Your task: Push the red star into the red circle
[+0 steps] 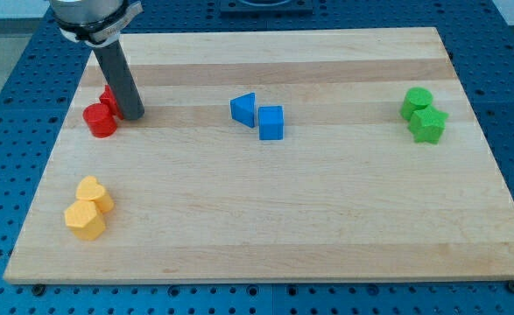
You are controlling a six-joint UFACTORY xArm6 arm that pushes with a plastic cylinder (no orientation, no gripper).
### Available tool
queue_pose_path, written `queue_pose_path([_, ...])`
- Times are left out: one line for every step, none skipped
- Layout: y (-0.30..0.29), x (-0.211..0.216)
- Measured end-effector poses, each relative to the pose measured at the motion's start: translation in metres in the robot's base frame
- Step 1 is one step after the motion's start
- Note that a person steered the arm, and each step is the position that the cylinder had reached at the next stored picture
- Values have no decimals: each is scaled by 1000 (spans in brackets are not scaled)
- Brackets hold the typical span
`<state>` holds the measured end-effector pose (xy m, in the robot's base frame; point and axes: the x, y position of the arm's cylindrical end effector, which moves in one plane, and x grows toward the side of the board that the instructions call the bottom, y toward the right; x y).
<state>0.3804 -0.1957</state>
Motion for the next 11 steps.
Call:
queue_pose_path([29,-5])
queue_pose_path([40,-28])
queue_pose_path([38,-53])
queue_pose_path([14,-56])
queue_pose_path([-13,-56])
queue_pose_path([-23,-56])
queue_pose_path([-23,-56])
queue_pose_path([-23,-55])
queue_pose_path([-23,-50])
queue_pose_path([-23,-50])
queue_pose_path([-23,-46])
